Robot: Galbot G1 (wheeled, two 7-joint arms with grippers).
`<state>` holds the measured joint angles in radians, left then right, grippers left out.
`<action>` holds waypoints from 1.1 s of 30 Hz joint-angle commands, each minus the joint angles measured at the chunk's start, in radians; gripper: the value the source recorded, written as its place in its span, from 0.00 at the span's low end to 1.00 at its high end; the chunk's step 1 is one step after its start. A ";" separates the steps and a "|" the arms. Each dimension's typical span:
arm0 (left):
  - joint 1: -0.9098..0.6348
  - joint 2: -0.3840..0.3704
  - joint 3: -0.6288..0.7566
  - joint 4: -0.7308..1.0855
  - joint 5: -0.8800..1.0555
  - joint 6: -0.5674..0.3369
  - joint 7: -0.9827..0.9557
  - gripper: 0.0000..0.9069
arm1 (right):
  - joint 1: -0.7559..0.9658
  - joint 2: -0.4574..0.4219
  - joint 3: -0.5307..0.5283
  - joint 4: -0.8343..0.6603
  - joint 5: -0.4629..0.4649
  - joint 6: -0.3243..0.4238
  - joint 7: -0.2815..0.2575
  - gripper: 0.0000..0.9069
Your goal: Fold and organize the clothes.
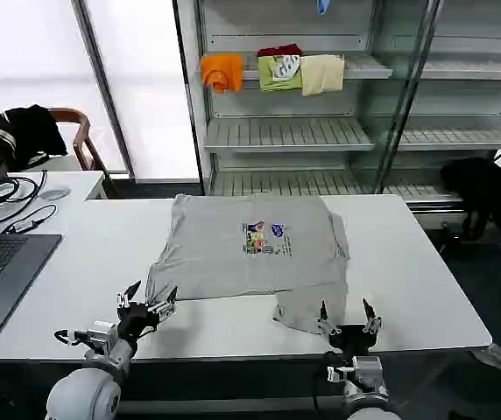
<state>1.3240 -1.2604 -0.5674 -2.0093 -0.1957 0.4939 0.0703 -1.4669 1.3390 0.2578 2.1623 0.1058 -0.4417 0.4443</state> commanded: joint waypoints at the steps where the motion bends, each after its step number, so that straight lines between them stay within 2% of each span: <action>1: -0.019 0.030 0.000 0.037 -0.022 0.032 -0.003 1.00 | -0.006 0.005 -0.012 -0.010 0.053 -0.009 0.019 1.00; 7: -0.047 0.029 -0.009 0.078 -0.093 0.041 -0.018 1.00 | -0.018 0.010 -0.012 -0.007 0.055 -0.004 0.019 1.00; 28: -0.034 0.021 0.003 0.106 -0.091 0.038 -0.012 1.00 | -0.013 0.016 -0.014 -0.053 0.081 0.022 0.008 1.00; 29: -0.034 0.021 0.003 0.106 -0.090 0.039 -0.012 1.00 | -0.013 0.016 -0.015 -0.054 0.081 0.023 0.008 0.88; 30: -0.032 0.022 0.005 0.106 -0.090 0.039 -0.012 0.92 | -0.013 0.016 -0.016 -0.058 0.081 0.024 0.008 0.61; 31: -0.030 0.022 0.005 0.106 -0.089 0.039 -0.012 0.74 | -0.013 0.017 -0.016 -0.060 0.081 0.025 0.007 0.34; 32: -0.029 0.022 0.005 0.106 -0.089 0.039 -0.011 0.28 | -0.013 0.018 -0.016 -0.061 0.081 0.025 0.007 0.00; 33: -0.028 0.022 0.005 0.107 -0.089 0.039 -0.011 0.04 | -0.014 0.017 -0.016 -0.063 0.081 0.028 0.004 0.00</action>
<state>1.2948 -1.2400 -0.5632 -1.9119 -0.2797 0.5294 0.0581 -1.4816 1.3542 0.2409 2.1066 0.1810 -0.4135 0.4468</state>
